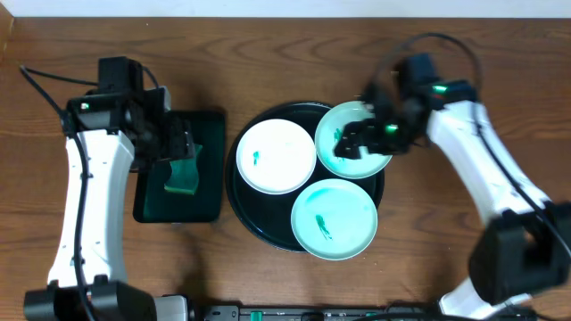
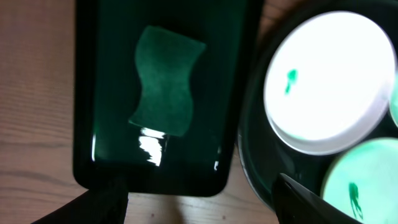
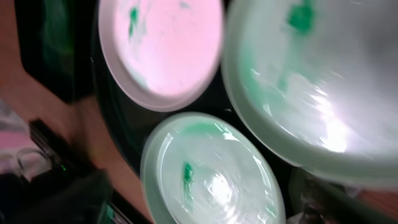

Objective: Clean dirty plates on tray and stack at the side
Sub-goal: 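Move the right gripper to the white plate's rim and grasp it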

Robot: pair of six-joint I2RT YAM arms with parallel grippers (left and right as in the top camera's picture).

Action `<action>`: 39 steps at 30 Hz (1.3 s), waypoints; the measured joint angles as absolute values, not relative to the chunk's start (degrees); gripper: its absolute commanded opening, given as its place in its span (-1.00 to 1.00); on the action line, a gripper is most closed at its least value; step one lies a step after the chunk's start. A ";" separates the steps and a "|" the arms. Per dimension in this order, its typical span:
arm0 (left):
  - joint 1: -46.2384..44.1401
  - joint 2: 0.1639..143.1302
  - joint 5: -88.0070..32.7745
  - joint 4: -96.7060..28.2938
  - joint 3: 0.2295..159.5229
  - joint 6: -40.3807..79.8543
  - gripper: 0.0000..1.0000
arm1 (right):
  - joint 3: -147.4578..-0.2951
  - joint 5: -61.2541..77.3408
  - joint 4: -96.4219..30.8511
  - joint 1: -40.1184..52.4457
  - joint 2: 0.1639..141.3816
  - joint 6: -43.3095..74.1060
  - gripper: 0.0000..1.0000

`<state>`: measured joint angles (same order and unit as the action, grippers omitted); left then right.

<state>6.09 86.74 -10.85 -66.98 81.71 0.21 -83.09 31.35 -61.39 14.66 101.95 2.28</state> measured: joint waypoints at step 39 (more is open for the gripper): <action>10.90 88.29 -6.90 -66.15 81.45 1.50 0.49 | -85.54 9.02 -49.87 32.71 114.98 26.11 -0.25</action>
<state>10.90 88.29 -6.90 -66.15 81.45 1.50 -85.54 9.02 -49.87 32.71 114.98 26.11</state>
